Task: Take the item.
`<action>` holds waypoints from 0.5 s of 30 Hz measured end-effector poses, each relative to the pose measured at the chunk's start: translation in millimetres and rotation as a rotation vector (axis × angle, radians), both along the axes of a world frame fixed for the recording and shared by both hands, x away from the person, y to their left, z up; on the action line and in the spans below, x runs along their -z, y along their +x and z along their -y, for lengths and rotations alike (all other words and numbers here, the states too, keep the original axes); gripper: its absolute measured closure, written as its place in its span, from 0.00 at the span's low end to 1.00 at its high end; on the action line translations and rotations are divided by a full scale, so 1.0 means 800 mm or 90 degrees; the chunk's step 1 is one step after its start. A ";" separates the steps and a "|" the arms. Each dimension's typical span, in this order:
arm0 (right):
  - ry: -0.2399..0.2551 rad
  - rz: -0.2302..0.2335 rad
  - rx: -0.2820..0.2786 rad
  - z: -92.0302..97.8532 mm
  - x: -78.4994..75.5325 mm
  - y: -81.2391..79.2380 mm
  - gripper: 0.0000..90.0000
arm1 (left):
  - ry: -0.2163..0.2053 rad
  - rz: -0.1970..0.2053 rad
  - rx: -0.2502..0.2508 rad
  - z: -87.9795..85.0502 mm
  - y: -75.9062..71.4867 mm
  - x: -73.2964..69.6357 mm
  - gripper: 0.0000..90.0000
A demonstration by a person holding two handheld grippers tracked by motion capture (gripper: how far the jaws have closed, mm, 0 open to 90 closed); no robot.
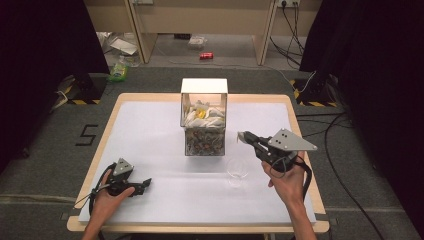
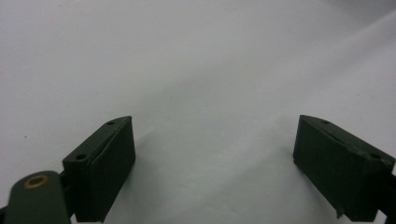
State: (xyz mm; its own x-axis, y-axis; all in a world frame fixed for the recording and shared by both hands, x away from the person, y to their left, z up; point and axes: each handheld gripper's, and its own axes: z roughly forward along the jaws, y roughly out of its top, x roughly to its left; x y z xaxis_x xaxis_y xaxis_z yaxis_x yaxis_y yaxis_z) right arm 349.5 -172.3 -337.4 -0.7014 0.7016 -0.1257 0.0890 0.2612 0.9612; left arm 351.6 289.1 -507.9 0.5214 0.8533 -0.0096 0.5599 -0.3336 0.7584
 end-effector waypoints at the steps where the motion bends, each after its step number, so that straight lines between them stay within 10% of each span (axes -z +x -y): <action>1: -0.001 -0.001 -0.002 0.000 0.002 -0.002 1.00 | 0.000 0.000 0.000 0.000 0.000 0.000 0.14; 15: 0.004 -0.034 -0.019 0.003 0.036 -0.016 0.99 | 0.000 0.000 0.000 0.000 0.000 0.000 0.14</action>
State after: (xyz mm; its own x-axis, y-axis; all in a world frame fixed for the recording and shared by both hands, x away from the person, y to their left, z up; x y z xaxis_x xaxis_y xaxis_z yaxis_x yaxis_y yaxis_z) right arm 336.7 -175.0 -366.0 -0.7272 0.6814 -0.0830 0.1326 0.2581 0.9570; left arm 351.6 289.1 -507.9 0.5220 0.8529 -0.0101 0.5597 -0.3336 0.7586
